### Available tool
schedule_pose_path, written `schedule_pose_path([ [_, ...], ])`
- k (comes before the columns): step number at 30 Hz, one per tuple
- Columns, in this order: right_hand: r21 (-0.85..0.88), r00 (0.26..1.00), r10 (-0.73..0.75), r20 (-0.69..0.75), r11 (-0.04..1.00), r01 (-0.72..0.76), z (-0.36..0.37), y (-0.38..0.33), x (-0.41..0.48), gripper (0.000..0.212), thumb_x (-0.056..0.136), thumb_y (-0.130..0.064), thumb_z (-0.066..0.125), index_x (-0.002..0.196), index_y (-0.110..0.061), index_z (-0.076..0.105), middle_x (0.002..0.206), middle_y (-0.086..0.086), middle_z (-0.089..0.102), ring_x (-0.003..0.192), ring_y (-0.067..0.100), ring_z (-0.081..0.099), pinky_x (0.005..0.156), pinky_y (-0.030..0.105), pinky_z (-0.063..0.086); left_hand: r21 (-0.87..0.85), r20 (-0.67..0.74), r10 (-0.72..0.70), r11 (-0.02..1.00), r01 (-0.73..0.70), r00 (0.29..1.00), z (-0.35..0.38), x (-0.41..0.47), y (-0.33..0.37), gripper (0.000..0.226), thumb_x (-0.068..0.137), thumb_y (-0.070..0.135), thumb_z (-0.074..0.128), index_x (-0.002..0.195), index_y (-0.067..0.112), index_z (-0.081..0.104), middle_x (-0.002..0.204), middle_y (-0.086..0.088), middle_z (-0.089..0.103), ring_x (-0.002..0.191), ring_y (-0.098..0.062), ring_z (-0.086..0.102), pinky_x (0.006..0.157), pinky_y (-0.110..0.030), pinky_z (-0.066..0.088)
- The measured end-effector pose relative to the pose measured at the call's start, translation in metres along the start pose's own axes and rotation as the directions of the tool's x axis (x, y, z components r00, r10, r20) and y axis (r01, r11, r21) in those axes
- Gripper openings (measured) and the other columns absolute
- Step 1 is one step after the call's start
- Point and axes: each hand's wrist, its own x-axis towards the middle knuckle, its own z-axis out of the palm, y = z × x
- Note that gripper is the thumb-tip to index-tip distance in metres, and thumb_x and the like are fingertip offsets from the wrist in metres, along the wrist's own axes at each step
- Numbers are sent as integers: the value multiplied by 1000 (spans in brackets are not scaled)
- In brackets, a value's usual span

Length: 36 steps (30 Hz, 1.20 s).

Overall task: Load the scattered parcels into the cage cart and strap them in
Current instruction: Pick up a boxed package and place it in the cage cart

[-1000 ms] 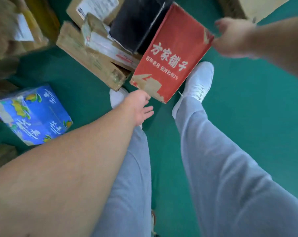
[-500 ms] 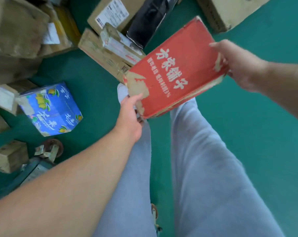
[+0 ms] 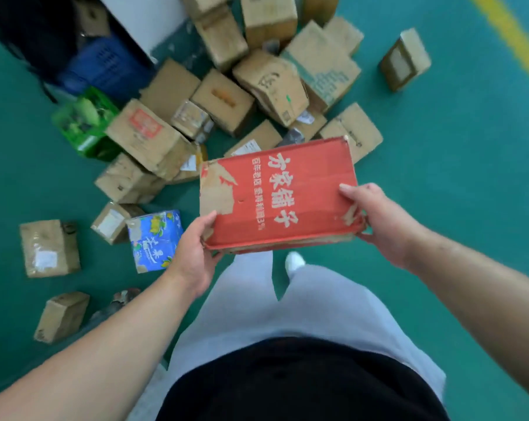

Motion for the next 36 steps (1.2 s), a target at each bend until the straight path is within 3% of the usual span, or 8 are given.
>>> schedule_pose_path([
  [3,-47,997,-59,57,997,61,23,12,-37,41,84,-60,68,105,-28,53,93,-3,68,82,18,63,82,42,48,-31,-58,133,990,-135,989,-28,-57,-9,28,103,24,48,105,20,75,103,2,78,90,-13,70,92,-37,46],
  [6,-116,980,-31,199,992,55,43,32,-62,48,88,-57,68,127,-32,54,112,-2,73,96,18,71,79,41,56,-61,-135,213,973,-223,968,-63,-104,-41,26,98,25,56,116,20,73,116,2,76,104,-11,70,98,-37,46],
  [9,-240,931,54,361,970,37,64,54,-88,42,91,-54,65,128,-34,62,112,-6,76,105,19,71,94,49,57,-149,-298,193,958,-245,935,-99,-153,-90,39,83,41,63,119,30,70,120,8,73,113,-13,60,105,-44,42],
  [19,-500,778,242,580,860,106,169,114,-184,39,83,-52,70,119,-39,62,108,-1,75,94,28,67,81,49,53,-442,-582,18,832,-335,813,-178,-277,-263,28,91,46,68,116,31,65,120,0,73,118,-24,65,103,-54,52],
  [24,-588,673,273,687,753,296,261,164,-246,71,62,-53,88,119,-27,54,104,-1,75,94,22,67,86,55,58,-615,-673,-87,618,-490,735,-231,-346,-346,36,94,46,63,125,27,64,118,-1,74,117,-22,65,103,-55,52],
  [27,-661,591,366,719,623,419,333,220,-294,85,48,-59,83,118,-27,47,94,-5,76,91,21,66,81,44,45,-630,-731,-129,508,-588,670,-283,-393,-406,37,95,49,60,125,27,66,119,0,74,118,-21,64,96,-49,54],
  [31,-699,539,451,712,528,482,409,310,-351,96,38,-48,93,120,-28,47,118,2,72,106,24,67,80,50,52,-609,-787,-190,387,-692,587,-369,-448,-475,39,93,44,64,127,26,66,123,-1,72,117,-23,62,88,-43,54],
  [36,-466,340,333,880,460,756,486,402,-414,96,38,-29,94,123,-27,48,131,3,63,99,14,70,77,37,61,-556,-824,-162,411,-722,543,-479,-513,-553,41,94,12,69,133,20,60,125,1,69,112,-19,60,96,-45,45],
])
